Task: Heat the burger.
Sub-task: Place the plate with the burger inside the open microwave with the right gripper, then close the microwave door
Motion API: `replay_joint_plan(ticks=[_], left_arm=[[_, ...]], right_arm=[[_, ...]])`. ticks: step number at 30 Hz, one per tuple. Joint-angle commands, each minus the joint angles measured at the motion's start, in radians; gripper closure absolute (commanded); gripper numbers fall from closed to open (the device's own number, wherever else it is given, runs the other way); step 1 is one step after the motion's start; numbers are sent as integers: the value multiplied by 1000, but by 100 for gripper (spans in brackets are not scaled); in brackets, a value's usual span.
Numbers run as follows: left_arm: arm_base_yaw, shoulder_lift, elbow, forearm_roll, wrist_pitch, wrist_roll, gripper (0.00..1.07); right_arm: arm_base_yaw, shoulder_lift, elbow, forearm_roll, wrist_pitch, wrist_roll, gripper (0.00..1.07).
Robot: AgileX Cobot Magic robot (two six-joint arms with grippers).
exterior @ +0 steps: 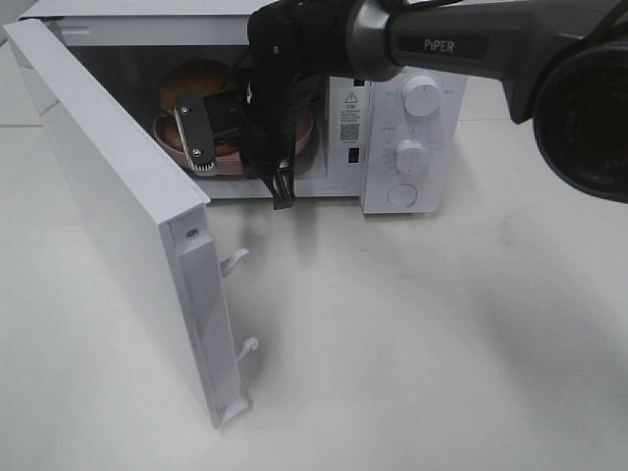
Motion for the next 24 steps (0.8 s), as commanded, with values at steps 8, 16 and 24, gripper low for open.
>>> replay_joint_plan(ticks=[8, 16, 24], left_arm=[[-5, -5, 1, -5, -13, -1, 7], [-5, -5, 1, -5, -13, -1, 7], [-5, -5, 1, -5, -13, -1, 7]], right_arm=[[-13, -15, -21, 9, -65, 33, 65], [-13, -15, -20, 9, -75, 53, 56], [-13, -15, -20, 55, -56, 84, 49]])
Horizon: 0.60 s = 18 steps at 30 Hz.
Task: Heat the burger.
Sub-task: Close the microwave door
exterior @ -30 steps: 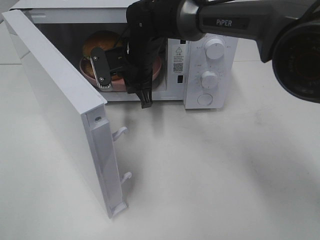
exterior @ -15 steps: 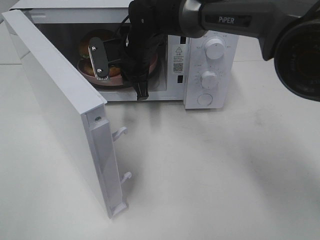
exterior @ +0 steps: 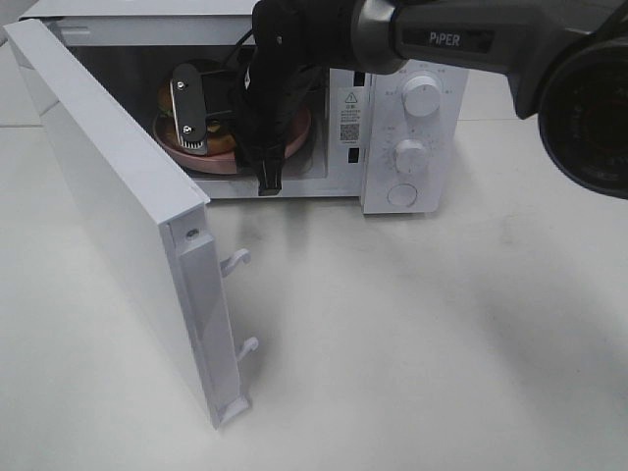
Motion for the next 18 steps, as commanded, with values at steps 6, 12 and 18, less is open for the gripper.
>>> replay_joint_plan(ticks=[6, 12, 18], left_arm=[[-5, -5, 1, -5, -13, -1, 7], [-5, -5, 1, -5, -13, -1, 7], [-5, -5, 1, -5, -13, -1, 7]], right_arm=[[-5, -16, -7, 53, 14, 10, 45], [-5, -28, -7, 78, 22, 11, 39], [-5, -54, 30, 104, 32, 10, 38]])
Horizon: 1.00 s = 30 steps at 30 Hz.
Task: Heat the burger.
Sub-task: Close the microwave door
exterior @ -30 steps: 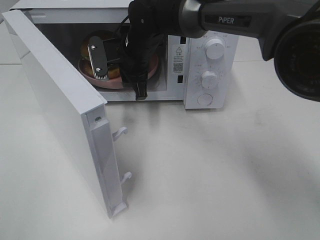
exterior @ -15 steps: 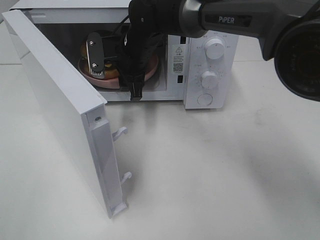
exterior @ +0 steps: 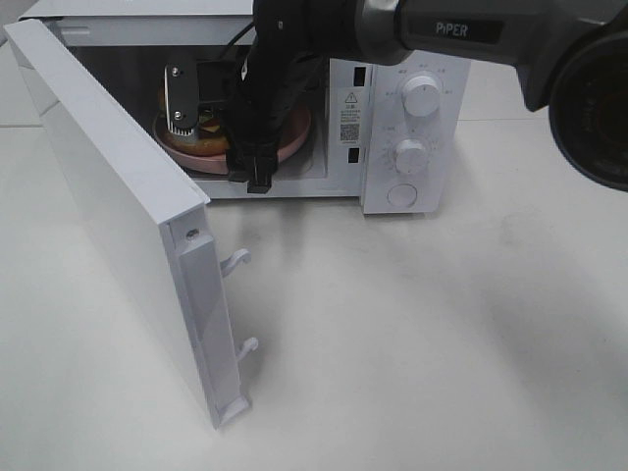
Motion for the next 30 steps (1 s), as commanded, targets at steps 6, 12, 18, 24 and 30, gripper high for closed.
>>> replay_joint_plan(ticks=[6, 12, 18, 24, 30], left_arm=[[-5, -5, 1, -5, -13, -1, 7], [-5, -5, 1, -5, -13, -1, 7], [-5, -5, 1, -5, -13, -1, 7], [-5, -5, 1, -5, -13, -1, 7], [-5, -5, 1, -5, -13, -1, 7]], right_arm=[[-5, -65, 103, 11, -19, 10, 38], [-5, -123, 205, 10, -90, 10, 38], [-5, -177, 302, 9, -156, 10, 38], [-5, -235, 403, 9, -222, 10, 38], [-29, -333, 547, 10, -315, 10, 38]])
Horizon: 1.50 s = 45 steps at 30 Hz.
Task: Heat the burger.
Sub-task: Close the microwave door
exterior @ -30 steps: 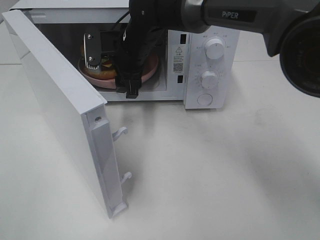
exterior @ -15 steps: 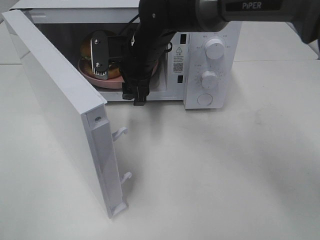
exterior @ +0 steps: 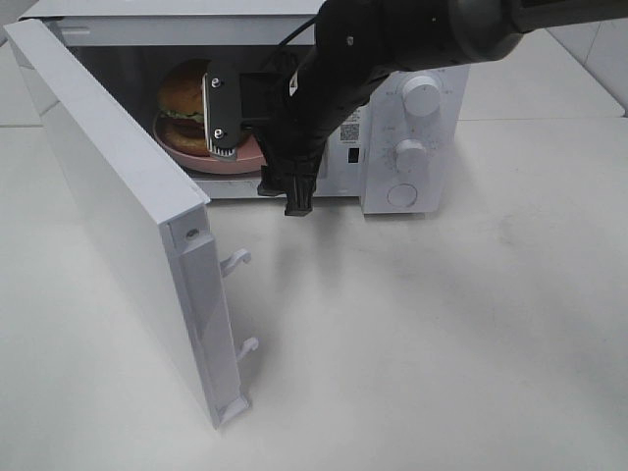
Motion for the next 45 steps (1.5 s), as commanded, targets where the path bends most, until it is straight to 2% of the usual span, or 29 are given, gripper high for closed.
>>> replay_joint_plan(ticks=[1, 12, 15, 17, 26, 34, 41, 45], left_arm=[[-5, -5, 1, -5, -13, -1, 7], [-5, -5, 1, -5, -13, -1, 7], [-5, -5, 1, -5, -13, -1, 7], [-5, -5, 1, -5, -13, -1, 7], [-5, -5, 1, -5, -13, -1, 7], [-5, -5, 1, -5, -13, -1, 7], [-5, -5, 1, -5, -13, -1, 7], [-5, -5, 1, -5, -13, -1, 7]], right_arm=[[-16, -63, 68, 2, -45, 8, 38], [-39, -215, 271, 2, -105, 52, 38], [-39, -228, 286, 2, -108, 61, 38], [-47, -286, 346, 2, -128, 99, 38], [-51, -397, 444, 2, -132, 203, 38], [-51, -497, 543, 5, -130, 391, 37], [-51, -622, 638, 6, -120, 666, 30], [-51, -674, 683, 6, -115, 717, 31]])
